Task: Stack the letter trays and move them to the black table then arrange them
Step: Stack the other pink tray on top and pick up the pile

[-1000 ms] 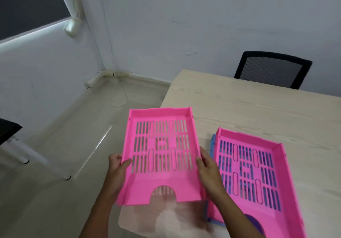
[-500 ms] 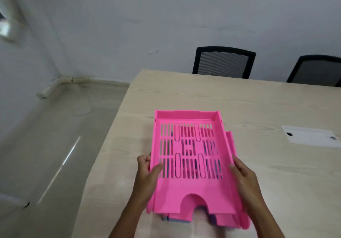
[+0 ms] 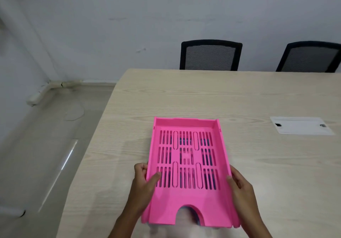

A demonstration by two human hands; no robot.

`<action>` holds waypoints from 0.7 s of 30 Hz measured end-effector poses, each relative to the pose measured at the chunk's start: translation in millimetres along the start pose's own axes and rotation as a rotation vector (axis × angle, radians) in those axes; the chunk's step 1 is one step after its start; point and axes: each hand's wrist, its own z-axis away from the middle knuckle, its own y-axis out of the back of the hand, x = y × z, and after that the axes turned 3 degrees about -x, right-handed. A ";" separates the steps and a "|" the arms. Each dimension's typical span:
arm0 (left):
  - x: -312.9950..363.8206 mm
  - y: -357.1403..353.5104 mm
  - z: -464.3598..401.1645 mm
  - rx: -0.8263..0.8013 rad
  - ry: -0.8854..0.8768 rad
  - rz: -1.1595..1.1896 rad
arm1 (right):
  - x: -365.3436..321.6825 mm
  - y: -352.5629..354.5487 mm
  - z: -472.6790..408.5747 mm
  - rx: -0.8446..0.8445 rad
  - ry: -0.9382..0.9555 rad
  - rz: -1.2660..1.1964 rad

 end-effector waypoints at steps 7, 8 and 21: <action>4.2 3.4 -4.6 -0.013 0.031 0.242 | 6.6 9.9 -13.3 0.027 -0.046 -0.045; 3.7 5.1 -9.0 -0.005 0.043 0.278 | 5.9 10.1 -17.3 -0.002 -0.067 -0.042; -15.1 -1.8 -20.0 -0.146 0.165 0.351 | 1.2 5.4 -45.6 -0.270 -0.149 -0.127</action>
